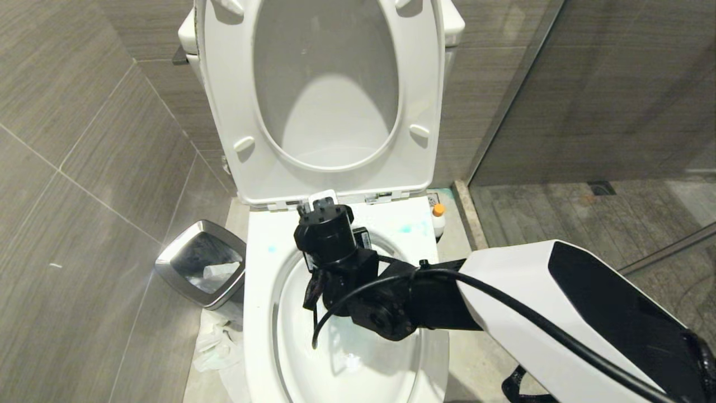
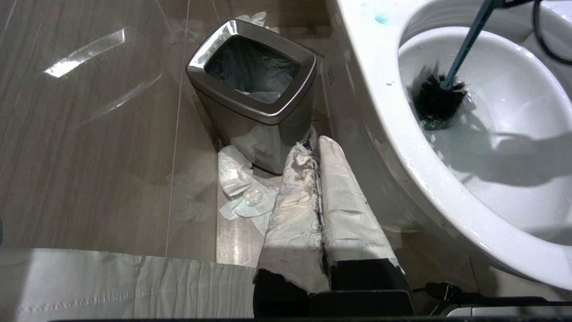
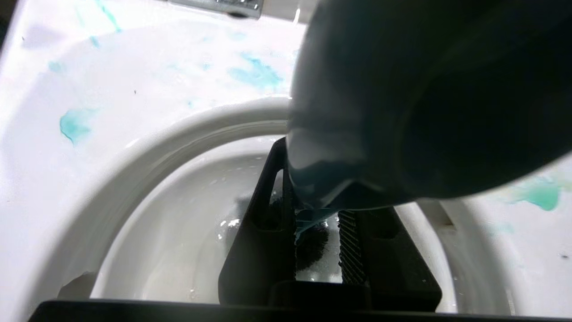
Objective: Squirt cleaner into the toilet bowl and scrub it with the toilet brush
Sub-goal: Scrub the toilet bowl, then put the toilet brush back
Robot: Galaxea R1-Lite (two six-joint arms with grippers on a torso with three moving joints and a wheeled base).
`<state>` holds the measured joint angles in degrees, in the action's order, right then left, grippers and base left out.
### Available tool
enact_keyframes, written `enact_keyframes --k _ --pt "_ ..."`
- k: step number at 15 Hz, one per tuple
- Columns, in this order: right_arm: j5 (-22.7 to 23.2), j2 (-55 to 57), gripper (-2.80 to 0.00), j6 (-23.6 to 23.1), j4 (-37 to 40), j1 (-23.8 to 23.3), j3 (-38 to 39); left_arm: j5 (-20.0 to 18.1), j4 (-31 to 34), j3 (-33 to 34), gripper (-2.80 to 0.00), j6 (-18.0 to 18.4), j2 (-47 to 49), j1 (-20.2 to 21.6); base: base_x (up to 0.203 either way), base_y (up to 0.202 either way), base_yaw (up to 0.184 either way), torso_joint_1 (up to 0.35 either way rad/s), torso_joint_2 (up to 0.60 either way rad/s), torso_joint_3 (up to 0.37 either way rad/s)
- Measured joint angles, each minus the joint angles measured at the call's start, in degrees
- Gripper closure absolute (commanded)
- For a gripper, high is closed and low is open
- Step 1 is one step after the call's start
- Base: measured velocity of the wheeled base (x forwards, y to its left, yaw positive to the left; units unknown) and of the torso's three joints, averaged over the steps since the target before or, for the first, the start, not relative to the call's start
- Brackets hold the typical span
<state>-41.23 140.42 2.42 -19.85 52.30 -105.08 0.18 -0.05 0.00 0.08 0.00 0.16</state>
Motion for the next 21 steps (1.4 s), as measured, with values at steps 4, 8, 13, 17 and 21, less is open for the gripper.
enact_keyframes --k 4,8,13,17,21 --pt "0.04 0.58 0.0 -0.36 0.22 0.12 -0.46 0.0 0.0 0.0 0.0 0.02 0.0 -0.02 0.0 0.0 0.0 0.0 0.0 0.0" --pt "-0.2 -4.77 0.0 -1.08 0.45 1.8 2.6 0.0 0.02 0.0 0.0 0.02 0.0 -0.02 0.0 0.0 0.0 0.0 0.0 0.0" --pt "0.15 -16.13 0.0 -0.65 0.23 4.55 14.38 -0.02 0.0 0.0 0.0 0.03 0.0 0.0 0.0 0.0 0.0 0.0 0.0 0.0" --pt "1.4 -25.07 0.0 -0.86 0.34 4.97 19.74 -0.02 0.0 0.0 0.0 0.02 0.0 -0.02 0.0 0.0 0.0 0.0 0.0 0.0" --pt "2.18 -34.14 0.0 -1.02 2.15 4.83 23.48 0.0 -0.02 0.0 0.0 0.03 0.0 -0.02 0.0 0.0 0.0 0.0 0.0 0.0"
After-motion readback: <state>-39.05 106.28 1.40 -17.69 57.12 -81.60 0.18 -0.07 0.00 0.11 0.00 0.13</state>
